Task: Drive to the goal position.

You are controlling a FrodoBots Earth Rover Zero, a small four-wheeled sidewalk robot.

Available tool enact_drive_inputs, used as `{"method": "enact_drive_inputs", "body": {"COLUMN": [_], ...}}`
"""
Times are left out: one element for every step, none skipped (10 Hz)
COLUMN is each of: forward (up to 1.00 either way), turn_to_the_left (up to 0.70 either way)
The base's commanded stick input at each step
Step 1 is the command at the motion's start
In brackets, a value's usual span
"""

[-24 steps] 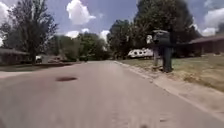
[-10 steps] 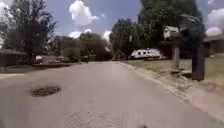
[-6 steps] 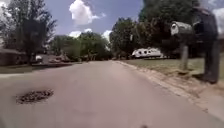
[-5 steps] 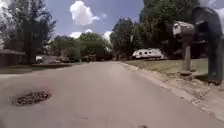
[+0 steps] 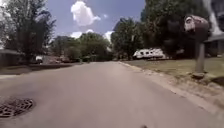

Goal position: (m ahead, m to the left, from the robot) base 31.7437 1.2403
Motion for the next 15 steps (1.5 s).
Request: {"method": "enact_drive_inputs", "body": {"forward": [0.85,0.85,0.85,0.85,0.85,0.85,0.85,0.85,0.85,0.85,0.85,0.85,0.85,0.85,0.85], "turn_to_the_left": [0.00,0.00,0.00,0.00,0.00,0.00,0.00,0.00,0.00,0.00,0.00,0.00,0.00,0.00,0.00]}}
